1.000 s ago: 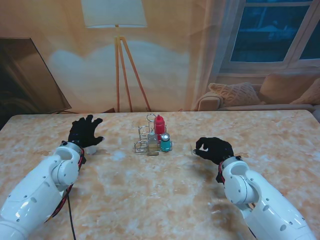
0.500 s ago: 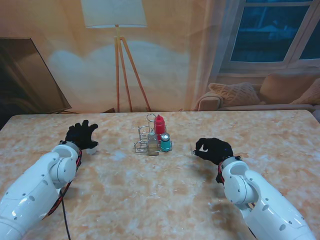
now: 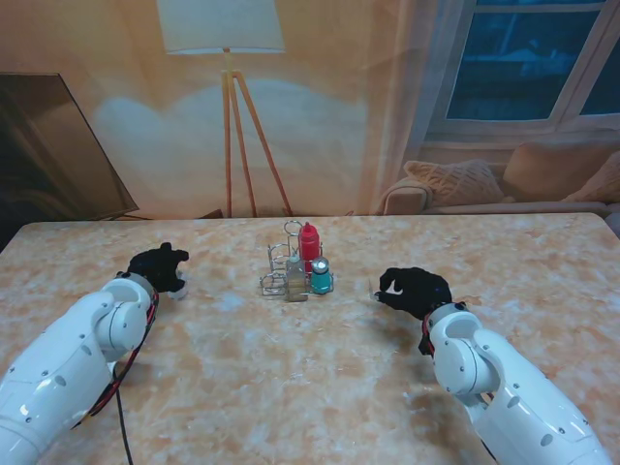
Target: Place the seasoning bottles into the rack
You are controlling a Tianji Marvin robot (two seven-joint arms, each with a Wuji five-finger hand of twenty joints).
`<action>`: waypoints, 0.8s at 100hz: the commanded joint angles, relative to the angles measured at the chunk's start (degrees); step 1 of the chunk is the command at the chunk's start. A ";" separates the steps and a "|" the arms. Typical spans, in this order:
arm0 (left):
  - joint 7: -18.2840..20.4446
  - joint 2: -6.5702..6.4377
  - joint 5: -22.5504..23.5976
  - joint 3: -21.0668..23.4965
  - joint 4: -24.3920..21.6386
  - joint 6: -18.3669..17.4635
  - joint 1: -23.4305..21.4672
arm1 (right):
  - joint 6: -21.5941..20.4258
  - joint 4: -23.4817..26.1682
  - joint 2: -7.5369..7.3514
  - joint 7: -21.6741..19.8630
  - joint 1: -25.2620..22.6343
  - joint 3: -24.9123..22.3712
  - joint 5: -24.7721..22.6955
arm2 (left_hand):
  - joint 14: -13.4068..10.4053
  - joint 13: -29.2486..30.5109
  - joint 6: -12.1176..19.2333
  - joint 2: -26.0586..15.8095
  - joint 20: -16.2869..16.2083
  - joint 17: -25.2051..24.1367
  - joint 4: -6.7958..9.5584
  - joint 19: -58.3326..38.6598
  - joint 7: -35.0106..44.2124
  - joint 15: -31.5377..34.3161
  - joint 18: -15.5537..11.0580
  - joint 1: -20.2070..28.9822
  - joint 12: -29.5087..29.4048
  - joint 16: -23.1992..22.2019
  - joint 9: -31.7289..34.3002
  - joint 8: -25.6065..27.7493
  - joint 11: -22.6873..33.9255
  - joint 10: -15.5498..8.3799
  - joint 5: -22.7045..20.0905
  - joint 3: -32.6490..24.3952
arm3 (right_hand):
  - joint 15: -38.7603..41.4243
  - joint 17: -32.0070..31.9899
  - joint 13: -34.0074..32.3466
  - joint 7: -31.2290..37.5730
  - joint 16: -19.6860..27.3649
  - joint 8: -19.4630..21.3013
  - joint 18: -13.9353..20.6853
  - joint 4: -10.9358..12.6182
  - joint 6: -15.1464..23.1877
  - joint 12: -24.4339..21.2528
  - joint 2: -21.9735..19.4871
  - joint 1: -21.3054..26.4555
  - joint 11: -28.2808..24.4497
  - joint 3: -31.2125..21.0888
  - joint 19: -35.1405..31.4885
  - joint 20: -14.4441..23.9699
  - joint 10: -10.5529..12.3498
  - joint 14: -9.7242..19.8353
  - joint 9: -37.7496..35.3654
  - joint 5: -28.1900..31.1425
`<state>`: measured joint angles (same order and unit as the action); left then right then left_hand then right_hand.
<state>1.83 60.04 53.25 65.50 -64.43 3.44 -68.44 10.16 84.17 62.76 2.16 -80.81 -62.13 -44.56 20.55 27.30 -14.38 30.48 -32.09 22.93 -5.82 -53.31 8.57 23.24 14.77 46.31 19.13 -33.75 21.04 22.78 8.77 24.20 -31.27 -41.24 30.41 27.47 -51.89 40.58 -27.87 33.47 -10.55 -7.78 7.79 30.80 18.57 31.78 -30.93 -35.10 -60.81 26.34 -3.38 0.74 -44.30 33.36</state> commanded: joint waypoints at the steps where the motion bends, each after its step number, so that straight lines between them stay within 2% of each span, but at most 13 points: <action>1: 0.95 -0.26 0.11 -0.24 0.08 0.19 0.36 | 0.13 -0.13 0.15 -0.88 -0.32 0.22 -0.27 | 0.48 2.27 -0.96 2.20 -0.05 1.87 -1.13 -1.90 1.21 2.20 -6.14 1.73 1.19 -2.48 1.30 1.45 0.88 0.51 -1.82 -3.19 | 0.64 -0.82 -0.66 0.69 -1.16 -0.38 -1.07 -1.15 1.13 -0.05 0.89 0.22 -0.48 -0.92 -0.86 -0.19 -0.07 0.07 -0.59 0.11; 24: 1.21 -0.33 0.30 -1.11 0.72 0.58 1.05 | 0.20 -0.24 0.11 -0.86 -0.25 0.31 -0.62 | -2.50 9.70 -1.29 3.16 1.40 9.58 -1.49 -5.09 6.43 6.11 -11.76 4.56 5.53 -6.06 7.90 5.43 8.72 -2.82 -7.71 -5.18 | 0.67 -0.70 -0.71 0.71 -1.18 -0.39 -1.11 -1.16 1.13 -0.05 1.01 0.28 -0.48 -1.02 -0.96 -0.13 0.02 0.14 -0.57 0.08; 26: 1.14 -0.33 0.32 -1.16 0.76 0.60 1.09 | 0.21 -0.24 0.10 -0.88 -0.24 0.32 -0.63 | -3.71 10.63 -1.34 3.17 1.60 10.20 -1.53 -5.20 6.98 6.34 -12.27 4.79 5.89 -6.21 8.39 5.84 9.38 -3.16 -8.10 -5.26 | 0.66 -0.64 -0.69 0.74 -1.17 -0.38 -1.13 -1.16 1.14 -0.04 1.09 0.33 -0.50 -1.05 -0.99 -0.11 0.08 0.08 -0.60 0.10; 31: 1.05 -0.31 0.32 -1.26 0.83 0.64 1.18 | 0.23 -0.26 0.10 -0.90 -0.22 0.35 -0.63 | -4.67 12.52 -1.26 3.52 1.88 11.92 -1.56 -5.78 8.59 6.67 -13.26 5.47 6.78 -6.46 10.00 6.98 11.11 -4.05 -9.21 -5.69 | 0.65 -0.72 -0.66 0.76 -1.17 -0.38 -1.11 -1.18 1.15 -0.04 1.12 0.36 -0.50 -1.09 -0.96 -0.13 -0.05 0.12 -0.60 0.09; 48: 1.52 -0.40 0.60 -1.61 0.76 0.78 1.41 | 0.10 -0.37 0.08 -0.80 -0.19 0.38 -0.83 | -6.05 16.90 0.29 4.92 2.53 16.57 -1.77 -6.75 14.57 7.58 -15.91 6.61 8.08 -7.15 13.83 10.04 14.53 -5.76 -10.79 -7.22 | 0.65 -0.75 -0.74 1.01 -1.16 -0.38 -1.04 -1.29 1.35 -0.05 1.53 0.48 -0.52 -1.39 -0.93 -0.14 0.04 0.23 -0.61 0.13; 54: 1.65 -0.44 0.75 -1.81 0.80 0.86 1.52 | 0.14 -0.40 0.08 -0.75 -0.18 0.40 -0.94 | -6.46 18.20 1.30 5.99 4.86 17.84 -3.59 -7.01 17.66 7.73 -16.34 7.87 8.25 -7.33 14.94 11.89 15.38 -6.47 -10.54 -6.76 | 0.65 -0.69 -0.75 1.10 -1.15 -0.41 -0.90 -1.36 1.30 -0.04 1.56 0.45 -0.55 -1.49 -0.93 -0.15 0.01 0.25 -0.65 0.10; 56: 1.76 -0.45 0.75 -1.85 0.78 0.91 1.53 | 0.14 -0.41 0.07 -0.73 -0.18 0.40 -0.99 | -6.51 18.62 1.60 6.30 7.43 17.98 -4.02 -8.33 18.56 7.67 -16.46 8.36 8.16 -7.33 15.25 12.00 15.59 -6.57 -10.59 -6.34 | 0.65 -0.64 -0.76 1.13 -1.15 -0.42 -0.91 -1.36 1.31 -0.05 1.60 0.49 -0.53 -1.54 -0.95 -0.14 0.04 0.21 -0.59 0.11; 63: 1.95 -0.44 0.66 -1.93 0.69 1.07 1.53 | 0.17 -0.43 0.06 -0.67 -0.18 0.42 -1.13 | -6.87 19.90 2.62 7.06 9.51 19.22 -5.16 -9.15 20.95 7.83 -17.00 9.61 8.20 -7.37 16.23 12.80 16.18 -7.40 -10.45 -5.60 | 0.65 -0.51 -0.73 1.18 -1.15 -0.47 -0.92 -1.40 1.35 -0.04 1.61 0.45 -0.56 -1.59 -1.03 -0.11 0.08 0.16 -0.63 0.12; 69: 1.97 -0.43 0.64 -1.99 0.65 1.12 1.51 | 0.15 -0.44 0.06 -0.64 -0.20 0.42 -1.20 | -6.78 21.82 4.20 8.28 12.18 20.43 -6.35 -11.00 26.07 7.07 -17.41 11.71 8.46 -10.74 18.14 12.61 17.47 -8.34 -10.61 -3.77 | 0.68 -0.48 -0.77 1.26 -1.15 -0.50 -0.86 -1.42 1.36 -0.04 1.68 0.44 -0.58 -1.65 -1.04 -0.11 0.11 0.17 -0.66 0.15; 80: 1.28 -0.32 0.54 -2.20 0.84 1.12 1.58 | 0.13 -0.42 0.05 -0.62 -0.25 0.39 -1.31 | -7.17 25.83 7.14 9.62 15.48 22.77 -6.67 -13.29 34.72 5.82 -18.74 14.92 8.85 -13.37 21.45 11.21 19.64 -10.86 -11.41 -1.06 | 0.71 -0.51 -0.80 1.37 -1.16 -0.56 -0.77 -1.48 1.39 -0.05 1.79 0.51 -0.59 -1.75 -1.03 -0.11 0.04 0.19 -0.67 0.12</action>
<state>2.78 59.68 53.84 63.45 -63.70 4.43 -66.94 10.23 83.81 62.64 2.28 -80.64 -61.92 -45.68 12.82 47.80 -8.89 37.99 -18.75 43.36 -11.91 -63.94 38.98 26.52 7.99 54.69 27.25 -43.65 40.74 34.73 26.81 14.78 -41.31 -42.17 30.41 27.46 -51.89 40.79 -27.87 33.44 -10.57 -7.81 7.91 30.80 18.62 31.78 -30.93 -35.77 -60.81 26.34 -3.38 0.74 -44.31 33.36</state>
